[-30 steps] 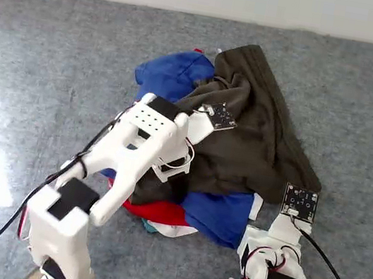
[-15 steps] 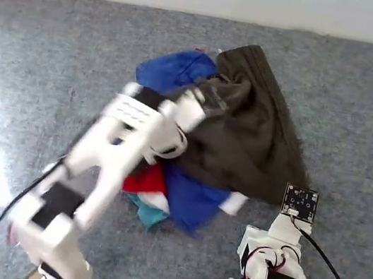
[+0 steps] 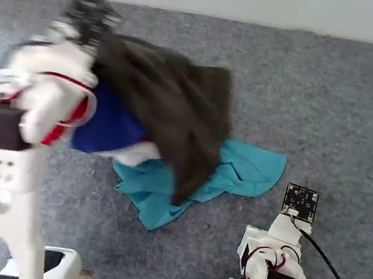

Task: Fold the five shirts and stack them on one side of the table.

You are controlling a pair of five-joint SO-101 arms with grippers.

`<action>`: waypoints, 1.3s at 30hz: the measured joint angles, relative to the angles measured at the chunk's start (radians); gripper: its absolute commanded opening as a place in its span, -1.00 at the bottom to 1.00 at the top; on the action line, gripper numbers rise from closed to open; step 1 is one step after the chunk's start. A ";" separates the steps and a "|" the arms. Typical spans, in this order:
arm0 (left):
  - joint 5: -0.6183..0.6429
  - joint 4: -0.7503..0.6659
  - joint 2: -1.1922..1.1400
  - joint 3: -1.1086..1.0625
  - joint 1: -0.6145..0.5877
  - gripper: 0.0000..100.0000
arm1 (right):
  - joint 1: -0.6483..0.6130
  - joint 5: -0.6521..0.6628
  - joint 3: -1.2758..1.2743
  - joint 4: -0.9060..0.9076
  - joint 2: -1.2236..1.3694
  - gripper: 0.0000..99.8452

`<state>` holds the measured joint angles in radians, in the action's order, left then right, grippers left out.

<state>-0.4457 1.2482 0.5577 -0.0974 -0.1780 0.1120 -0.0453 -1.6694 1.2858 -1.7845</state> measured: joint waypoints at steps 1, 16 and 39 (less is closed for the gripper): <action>0.000 -0.032 0.005 0.000 -0.058 -0.98 | 0.000 0.000 0.000 0.000 0.000 -0.98; -0.028 -0.414 -0.114 -0.121 -0.698 -0.83 | 0.000 0.000 0.000 0.000 0.000 -0.98; -0.110 0.149 -0.121 0.112 -0.726 -0.38 | 0.000 0.000 0.000 0.000 0.000 -0.98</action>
<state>-0.5562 1.3970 0.4365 0.0146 -0.9037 0.1120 -0.0453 -1.6694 1.2858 -1.7845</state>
